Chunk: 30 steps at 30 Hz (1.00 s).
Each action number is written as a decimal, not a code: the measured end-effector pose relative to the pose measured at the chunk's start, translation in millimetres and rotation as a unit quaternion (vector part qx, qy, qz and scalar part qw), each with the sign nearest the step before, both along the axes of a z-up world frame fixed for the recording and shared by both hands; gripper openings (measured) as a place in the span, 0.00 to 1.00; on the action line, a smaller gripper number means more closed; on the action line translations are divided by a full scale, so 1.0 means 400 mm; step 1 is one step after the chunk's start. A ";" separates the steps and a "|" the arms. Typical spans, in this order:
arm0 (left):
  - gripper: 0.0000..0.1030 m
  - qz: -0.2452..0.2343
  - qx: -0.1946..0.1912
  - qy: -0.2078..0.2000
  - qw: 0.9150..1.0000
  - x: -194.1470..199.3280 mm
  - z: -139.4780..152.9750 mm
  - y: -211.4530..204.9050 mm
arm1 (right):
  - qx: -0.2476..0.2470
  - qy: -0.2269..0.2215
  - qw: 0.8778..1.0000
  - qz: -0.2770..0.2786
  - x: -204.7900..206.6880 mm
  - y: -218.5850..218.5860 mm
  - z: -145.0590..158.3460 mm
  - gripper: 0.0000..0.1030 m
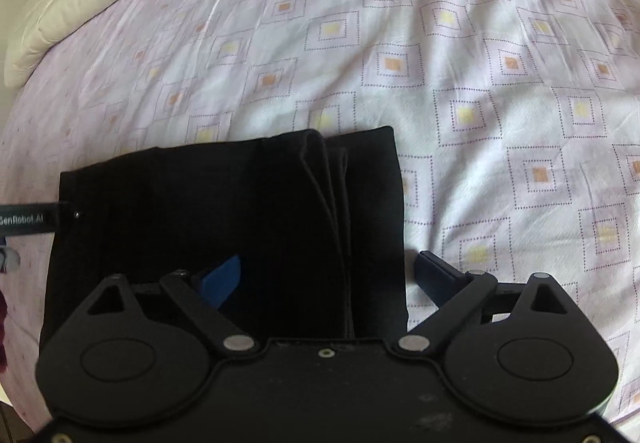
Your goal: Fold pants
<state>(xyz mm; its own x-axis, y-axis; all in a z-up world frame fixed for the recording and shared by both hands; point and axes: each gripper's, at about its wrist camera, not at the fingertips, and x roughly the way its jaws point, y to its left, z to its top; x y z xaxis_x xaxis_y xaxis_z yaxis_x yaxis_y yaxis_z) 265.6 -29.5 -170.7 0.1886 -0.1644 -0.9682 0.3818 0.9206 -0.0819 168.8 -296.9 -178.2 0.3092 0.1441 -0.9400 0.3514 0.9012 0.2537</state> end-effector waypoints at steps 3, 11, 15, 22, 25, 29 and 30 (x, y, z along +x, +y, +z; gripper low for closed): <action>0.71 0.003 -0.011 -0.004 1.000 -0.002 0.016 0.010 | -0.001 -0.008 1.000 -0.009 -0.009 0.008 -0.002 1.00; 0.66 -0.010 -0.023 -0.086 0.996 -0.117 0.097 0.092 | -0.003 -0.021 1.000 0.005 -0.018 0.017 -0.009 1.00; 0.66 0.004 -0.023 -0.085 0.996 -0.148 0.103 0.140 | -0.006 -0.030 1.000 0.006 -0.032 0.019 -0.006 1.00; 0.66 0.040 -0.030 -0.044 0.998 -0.112 0.052 0.173 | -0.006 -0.031 0.999 0.006 -0.050 0.027 -0.006 1.00; 0.72 0.041 -0.049 -0.020 0.998 -0.094 0.019 0.165 | -0.006 -0.031 0.999 0.006 -0.050 0.026 -0.006 1.00; 0.85 0.062 -0.054 -0.006 0.997 -0.073 0.009 0.138 | -0.007 -0.035 0.999 0.003 -0.050 0.026 -0.006 1.00; 0.86 0.062 -0.048 -0.006 0.997 -0.073 0.008 0.129 | -0.006 -0.038 0.999 0.002 -0.054 0.026 -0.004 1.00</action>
<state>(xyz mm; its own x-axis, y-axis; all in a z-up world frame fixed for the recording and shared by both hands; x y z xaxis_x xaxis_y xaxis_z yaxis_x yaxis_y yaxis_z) 236.5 22.1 -167.7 0.2253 -0.2319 -0.9463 0.2681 0.9485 -0.1686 147.2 -286.4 -179.8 0.3788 0.1345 -0.9157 0.3286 0.9054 0.2689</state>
